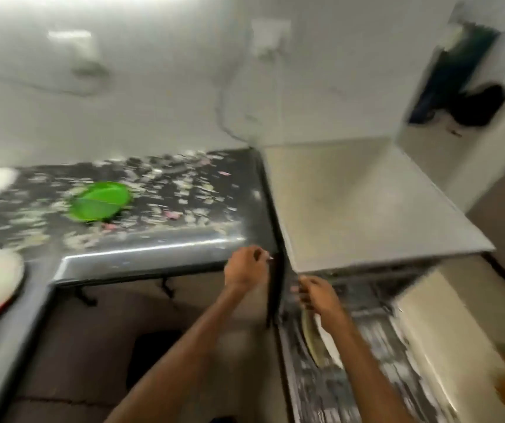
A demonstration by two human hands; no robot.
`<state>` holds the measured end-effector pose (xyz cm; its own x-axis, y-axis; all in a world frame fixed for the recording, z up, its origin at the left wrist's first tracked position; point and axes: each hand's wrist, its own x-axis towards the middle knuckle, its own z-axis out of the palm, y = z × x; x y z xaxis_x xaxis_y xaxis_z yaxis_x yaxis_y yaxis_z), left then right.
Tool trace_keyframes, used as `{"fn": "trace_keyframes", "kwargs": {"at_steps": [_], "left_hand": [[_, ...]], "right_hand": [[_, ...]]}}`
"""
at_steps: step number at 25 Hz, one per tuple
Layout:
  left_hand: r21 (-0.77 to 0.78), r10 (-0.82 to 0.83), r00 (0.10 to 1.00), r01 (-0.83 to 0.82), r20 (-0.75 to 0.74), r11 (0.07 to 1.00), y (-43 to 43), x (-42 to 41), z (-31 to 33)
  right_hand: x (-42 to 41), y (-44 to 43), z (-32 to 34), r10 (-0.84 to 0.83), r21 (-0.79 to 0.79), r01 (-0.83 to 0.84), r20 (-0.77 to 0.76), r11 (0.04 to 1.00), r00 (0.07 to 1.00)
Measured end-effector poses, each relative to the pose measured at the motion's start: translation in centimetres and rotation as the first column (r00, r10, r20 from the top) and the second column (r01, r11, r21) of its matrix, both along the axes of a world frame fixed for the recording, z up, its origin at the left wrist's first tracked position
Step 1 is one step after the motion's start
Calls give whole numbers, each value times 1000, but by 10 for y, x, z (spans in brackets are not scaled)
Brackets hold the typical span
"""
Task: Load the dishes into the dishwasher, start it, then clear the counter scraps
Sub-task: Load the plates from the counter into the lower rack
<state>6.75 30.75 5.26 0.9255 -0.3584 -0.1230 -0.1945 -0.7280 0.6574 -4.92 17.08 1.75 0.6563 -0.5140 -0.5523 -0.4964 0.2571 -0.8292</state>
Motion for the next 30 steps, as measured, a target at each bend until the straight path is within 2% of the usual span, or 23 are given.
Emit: {"fn": "trace_keyframes", "kwargs": {"at_steps": [3,8,14,18,23,25,26,28,30], "left_hand": [[-82,163,986,-161,19,984,91,39,25],[-122,437,899,-433,12,893,264,89,34],[-116,634,773,-628,19,770,458,133,31],[-147,709,705,-702,-2,697,533,167,40],[-164,783,622,-772,5,614,566,211,19],[-111,806,590,-799,48,591,571,234,2],[-40,797,603,-796,43,604,572,245,-10],[191,740,668,-719,-76,668,572,261,-37],[340,716,678,-641,-168,688,575,269,-73]], "right_hand": [[58,71,18,214,-40,-213,3,976,977],[142,212,25,488,-20,-488,21,873,872],[239,396,48,644,65,-650,89,757,760],[286,481,63,743,68,-751,112,657,660],[351,528,51,806,67,-810,79,583,587],[389,540,43,827,59,-828,59,557,560],[409,546,39,835,51,-837,60,545,547],[449,553,34,846,51,-849,72,526,528],[489,554,29,859,58,-860,51,507,510]]}}
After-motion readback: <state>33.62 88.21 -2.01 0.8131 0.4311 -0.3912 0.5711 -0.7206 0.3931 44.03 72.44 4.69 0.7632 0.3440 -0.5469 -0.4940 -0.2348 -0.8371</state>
